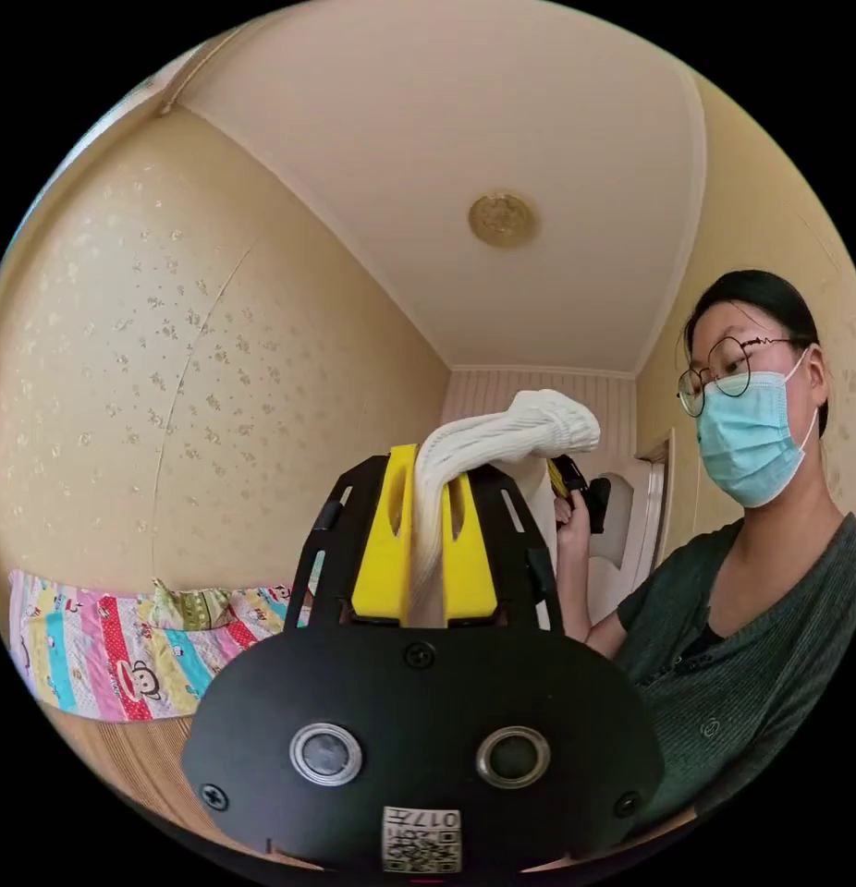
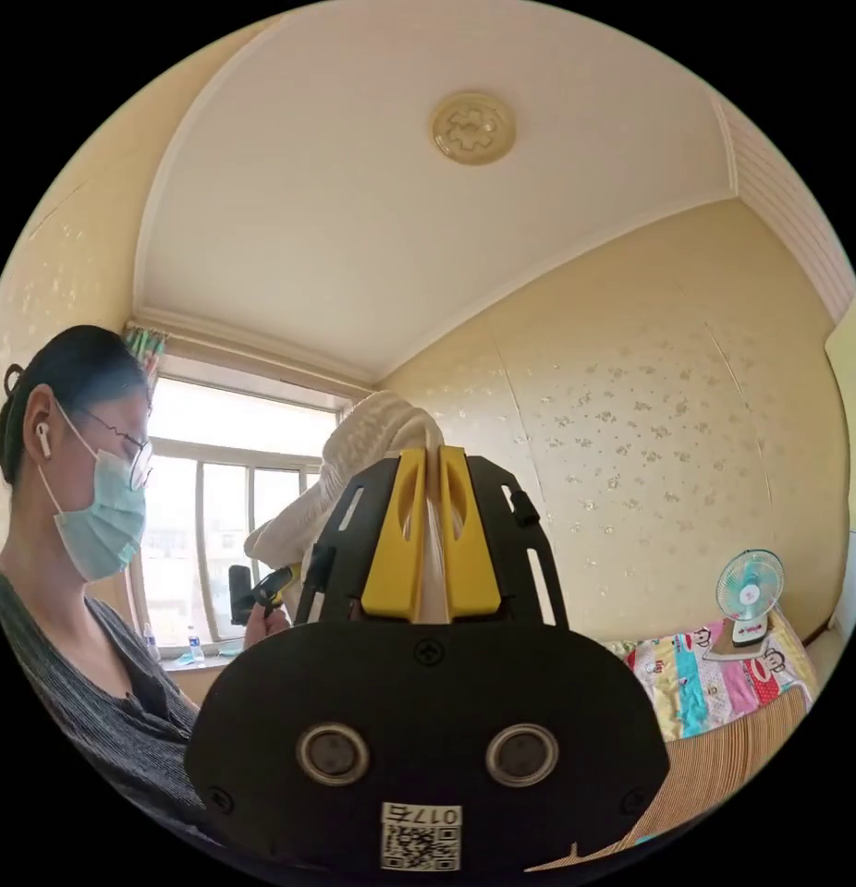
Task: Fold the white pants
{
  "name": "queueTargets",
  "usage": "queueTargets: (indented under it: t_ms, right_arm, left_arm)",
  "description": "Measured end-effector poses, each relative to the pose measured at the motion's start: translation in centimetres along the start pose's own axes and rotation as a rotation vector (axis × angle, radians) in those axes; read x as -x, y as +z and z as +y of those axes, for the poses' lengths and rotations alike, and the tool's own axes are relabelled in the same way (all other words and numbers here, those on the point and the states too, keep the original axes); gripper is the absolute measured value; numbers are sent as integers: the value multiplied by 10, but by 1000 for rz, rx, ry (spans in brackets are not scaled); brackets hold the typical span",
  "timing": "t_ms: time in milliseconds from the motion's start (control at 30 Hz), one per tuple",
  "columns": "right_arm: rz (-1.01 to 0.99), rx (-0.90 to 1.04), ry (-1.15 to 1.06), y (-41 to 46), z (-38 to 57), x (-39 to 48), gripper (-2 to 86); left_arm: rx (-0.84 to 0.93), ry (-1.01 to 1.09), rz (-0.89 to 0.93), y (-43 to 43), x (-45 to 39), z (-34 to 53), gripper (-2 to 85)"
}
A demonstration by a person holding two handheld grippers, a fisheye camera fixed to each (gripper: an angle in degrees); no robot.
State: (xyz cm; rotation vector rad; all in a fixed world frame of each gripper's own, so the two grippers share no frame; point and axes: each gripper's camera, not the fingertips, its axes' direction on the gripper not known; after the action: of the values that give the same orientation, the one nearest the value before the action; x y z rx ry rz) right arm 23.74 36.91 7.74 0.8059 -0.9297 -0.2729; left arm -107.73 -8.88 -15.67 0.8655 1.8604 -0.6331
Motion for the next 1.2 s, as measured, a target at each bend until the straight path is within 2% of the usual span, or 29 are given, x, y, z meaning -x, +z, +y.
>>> queueTargets:
  t_ms: [133,233,300,367,433,467,533,600,633,700,800,867,967,1067,1200]
  right_arm:
    - [165,160,41,66,-23,-58,34]
    - [276,297,170,179,-45,-157,47]
    - [370,345,196,250,-47,-220,67]
    - [504,598,306,320,-26,-293,82]
    - [542,731,362,338,4,-326,76]
    - [509,767,361,338,26,-340,73]
    - [444,825,315,330,68,-355,69]
    - [425,922,294,314,123,-373,58]
    - [424,1003,315,299,166,-386,48]
    - [404,1115,400,267,235,-404,32]
    - [337,1135,630,188,327,-412,15]
    - [367,1121,856,122,379,-412,9]
    - [443,1125,1060,61,407,-411,6]
    - [489,1139,1104,35,391,-418,6]
    - [488,1214,1023,39,350,-427,5]
  left_arm:
    - [95,-58,-83,62,56,-56,50]
    - [265,-174,-202,168,183,-124,70]
    - [402,-418,-337,231,325,-150,124]
    - [510,-600,-487,234,404,-136,135]
    - [563,-666,-611,212,454,-109,132]
    - [584,-660,-655,196,480,-88,126]
    - [668,-614,-634,180,516,-43,116]
    - [932,-635,-581,161,569,52,112]
    - [1001,-657,-577,154,580,80,119]
    - [1200,-782,-553,117,611,193,149]
    - [1292,-973,-436,70,625,314,172]
    - [1369,-1056,-398,51,627,371,178]
    - [1582,-1102,-320,34,625,441,183]
    - [1754,-1106,-237,25,628,484,183]
    - [1778,-1175,-139,21,657,508,165]
